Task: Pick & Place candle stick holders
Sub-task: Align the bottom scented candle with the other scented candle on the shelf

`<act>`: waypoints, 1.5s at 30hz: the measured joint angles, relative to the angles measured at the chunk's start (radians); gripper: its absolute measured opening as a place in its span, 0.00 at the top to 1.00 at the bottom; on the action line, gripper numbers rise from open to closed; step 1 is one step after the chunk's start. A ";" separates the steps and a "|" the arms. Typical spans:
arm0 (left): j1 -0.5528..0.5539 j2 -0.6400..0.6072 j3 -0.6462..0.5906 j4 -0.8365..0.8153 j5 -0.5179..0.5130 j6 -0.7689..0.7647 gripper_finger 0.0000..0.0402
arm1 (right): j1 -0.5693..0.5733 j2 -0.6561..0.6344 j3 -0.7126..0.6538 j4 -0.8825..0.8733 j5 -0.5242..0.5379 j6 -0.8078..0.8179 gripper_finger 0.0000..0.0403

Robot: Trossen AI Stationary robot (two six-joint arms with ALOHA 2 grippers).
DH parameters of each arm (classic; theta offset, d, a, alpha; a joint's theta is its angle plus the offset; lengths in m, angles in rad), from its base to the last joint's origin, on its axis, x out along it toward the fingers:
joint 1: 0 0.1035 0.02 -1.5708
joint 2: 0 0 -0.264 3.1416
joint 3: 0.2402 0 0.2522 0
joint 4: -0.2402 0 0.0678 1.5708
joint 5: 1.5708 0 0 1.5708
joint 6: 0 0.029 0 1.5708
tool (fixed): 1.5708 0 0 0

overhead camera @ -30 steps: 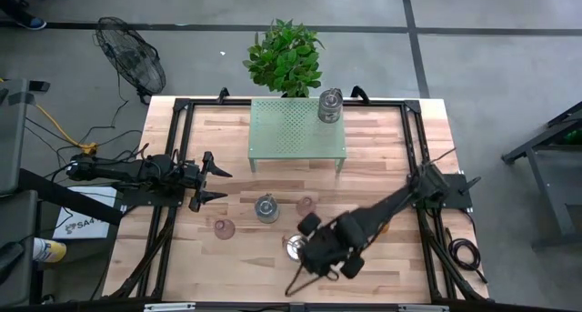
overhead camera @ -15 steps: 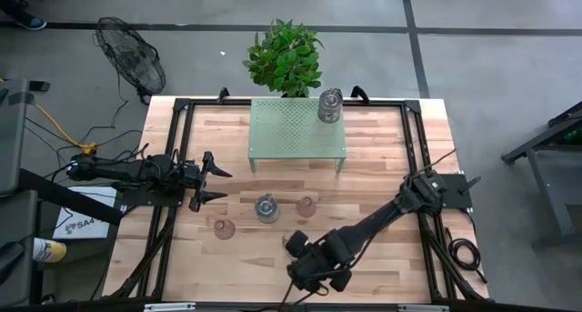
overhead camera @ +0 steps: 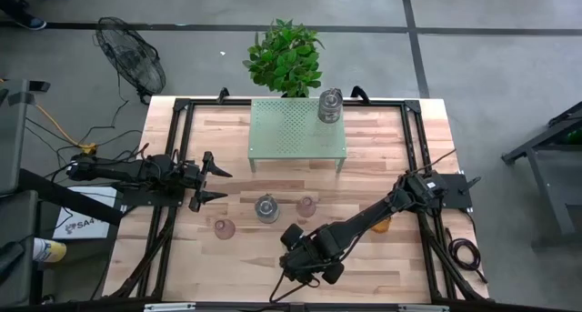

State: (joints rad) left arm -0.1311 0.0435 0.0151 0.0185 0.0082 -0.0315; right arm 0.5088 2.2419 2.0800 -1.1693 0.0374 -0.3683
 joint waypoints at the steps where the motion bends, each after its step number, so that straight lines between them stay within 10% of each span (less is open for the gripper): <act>1: 0.000 0.000 0.000 0.000 0.000 0.000 0.29 | 0.000 0.002 0.000 -0.001 0.001 0.000 0.71; 45: 0.000 0.000 0.000 0.000 0.000 0.000 0.28 | -0.020 0.065 0.003 0.020 -0.036 0.080 0.86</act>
State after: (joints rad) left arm -0.1314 0.0435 0.0151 0.0185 0.0082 -0.0315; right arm 0.4889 2.3066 2.0827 -1.1489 0.0012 -0.2879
